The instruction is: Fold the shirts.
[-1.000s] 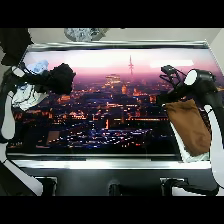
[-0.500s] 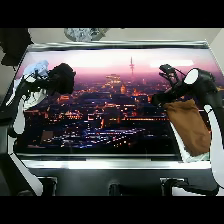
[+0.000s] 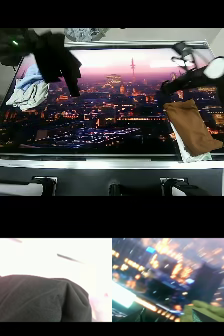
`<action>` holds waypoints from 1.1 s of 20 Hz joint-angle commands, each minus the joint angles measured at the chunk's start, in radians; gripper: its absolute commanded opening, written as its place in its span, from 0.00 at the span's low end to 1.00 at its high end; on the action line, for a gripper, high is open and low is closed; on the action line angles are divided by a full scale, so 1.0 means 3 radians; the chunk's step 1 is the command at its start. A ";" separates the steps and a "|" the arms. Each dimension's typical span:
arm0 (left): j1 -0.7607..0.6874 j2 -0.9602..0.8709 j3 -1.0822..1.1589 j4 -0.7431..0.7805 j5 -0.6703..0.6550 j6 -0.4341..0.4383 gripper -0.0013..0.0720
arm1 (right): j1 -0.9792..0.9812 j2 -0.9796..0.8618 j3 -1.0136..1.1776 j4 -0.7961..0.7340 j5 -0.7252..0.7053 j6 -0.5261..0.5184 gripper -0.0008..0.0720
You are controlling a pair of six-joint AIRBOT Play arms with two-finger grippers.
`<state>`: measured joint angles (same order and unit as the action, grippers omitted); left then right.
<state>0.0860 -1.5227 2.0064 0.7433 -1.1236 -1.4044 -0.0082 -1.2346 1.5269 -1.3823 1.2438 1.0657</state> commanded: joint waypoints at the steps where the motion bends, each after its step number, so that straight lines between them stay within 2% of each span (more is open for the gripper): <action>1: -0.0313 0.0807 -0.0130 0.0003 -0.0226 0.0100 0.06 | 0.0001 0.0618 0.0062 -0.0149 0.0197 -0.0025 0.92; 6: -0.1048 0.1240 -0.0882 0.0037 -0.0381 -0.0067 0.06 | 0.0001 0.1230 0.0062 -0.0314 0.0958 -0.0025 0.92; 7: -0.1190 0.1255 -0.1104 0.0207 -0.0347 -0.0070 0.06 | 0.0001 0.1270 0.0062 -0.0362 0.1125 -0.0027 0.92; 9: -0.1453 0.1246 -0.1676 0.0609 -0.0058 -0.0264 0.06 | 0.0001 0.1258 0.0061 -0.0409 0.1428 -0.0028 0.92; 13: -0.1863 0.1067 -0.2923 0.0577 0.0757 -0.0609 0.06 | 0.0001 0.0969 0.0034 -0.0406 0.1467 -0.0086 0.92; 15: -0.1958 0.0832 -0.3179 0.0576 0.0893 -0.0773 0.08 | 0.0001 0.0715 -0.0003 -0.0388 0.1380 -0.0114 0.92; 16: -0.1952 0.0716 -0.3165 0.0551 0.0844 -0.0785 0.43 | 0.0001 0.0557 -0.0005 -0.0346 0.1350 -0.0116 0.92; 17: -0.1902 0.0636 -0.3098 0.0529 0.0753 -0.0810 1.00 | 0.0001 0.0407 -0.0005 -0.0272 0.1329 -0.0134 0.92; 20: -0.1497 0.0659 -0.2702 0.0654 0.0280 -0.0512 0.99 | 0.0001 -0.0020 -0.0055 0.0215 0.1289 -0.0205 0.92; 22: -0.1130 0.0716 -0.2412 0.1030 -0.0134 -0.0464 0.98 | 0.0001 -0.0191 -0.0249 0.0656 0.1216 -0.0261 0.92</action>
<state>-0.3592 -1.3087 1.2034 0.9459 -1.0161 -1.5753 -0.0082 -1.2045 1.4960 -1.3506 1.6272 1.0107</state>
